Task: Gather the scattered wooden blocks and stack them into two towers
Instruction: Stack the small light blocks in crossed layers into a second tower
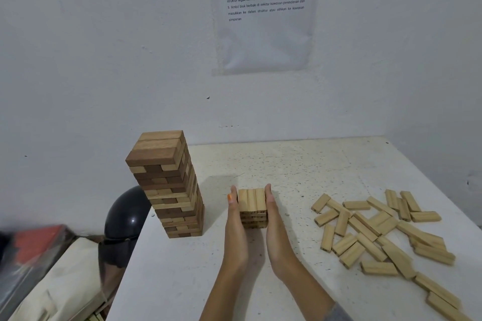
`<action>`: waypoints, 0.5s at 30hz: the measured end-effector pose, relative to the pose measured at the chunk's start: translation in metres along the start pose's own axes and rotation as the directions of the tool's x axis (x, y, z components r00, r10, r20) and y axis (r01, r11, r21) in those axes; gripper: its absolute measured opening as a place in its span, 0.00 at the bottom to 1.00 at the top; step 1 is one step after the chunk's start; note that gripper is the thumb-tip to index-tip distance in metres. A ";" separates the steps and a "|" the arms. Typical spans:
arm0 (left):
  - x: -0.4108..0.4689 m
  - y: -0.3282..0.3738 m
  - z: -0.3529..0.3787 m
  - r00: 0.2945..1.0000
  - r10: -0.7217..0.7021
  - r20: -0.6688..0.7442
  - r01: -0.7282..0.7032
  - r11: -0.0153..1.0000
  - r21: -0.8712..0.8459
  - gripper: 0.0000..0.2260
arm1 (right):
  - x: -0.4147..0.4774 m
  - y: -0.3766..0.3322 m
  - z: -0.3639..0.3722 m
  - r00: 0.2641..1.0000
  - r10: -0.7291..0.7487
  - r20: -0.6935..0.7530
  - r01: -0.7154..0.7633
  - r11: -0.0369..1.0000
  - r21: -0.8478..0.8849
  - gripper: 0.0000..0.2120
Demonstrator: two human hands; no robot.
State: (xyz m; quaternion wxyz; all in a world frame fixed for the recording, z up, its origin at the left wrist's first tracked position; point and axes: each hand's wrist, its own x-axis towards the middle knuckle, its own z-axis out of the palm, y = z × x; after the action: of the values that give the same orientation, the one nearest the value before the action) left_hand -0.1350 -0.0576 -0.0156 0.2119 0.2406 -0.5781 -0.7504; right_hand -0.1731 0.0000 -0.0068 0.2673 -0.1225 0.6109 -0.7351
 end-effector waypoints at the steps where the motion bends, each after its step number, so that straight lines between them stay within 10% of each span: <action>1: 0.000 0.000 0.001 1.000 0.018 -0.006 -0.018 0.999 0.041 0.31 | 0.001 0.002 -0.001 1.000 -0.011 0.007 0.011 1.000 -0.005 0.29; 12: -0.002 0.004 -0.005 1.000 -0.011 -0.024 0.011 1.000 -0.007 0.29 | 0.009 -0.007 -0.030 0.990 -0.125 0.062 0.126 0.992 -0.025 0.21; 15: -0.006 -0.002 -0.010 1.000 0.001 0.003 0.000 0.998 -0.057 0.32 | 0.022 -0.017 -0.057 0.957 -0.105 0.270 0.156 0.972 -0.177 0.39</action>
State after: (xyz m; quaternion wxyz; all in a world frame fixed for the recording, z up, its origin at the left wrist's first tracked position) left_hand -0.1247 -0.0612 -0.0185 0.2181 0.2333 -0.5567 -0.7669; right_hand -0.2237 0.0372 -0.0063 0.2820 -0.2834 0.6308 -0.6651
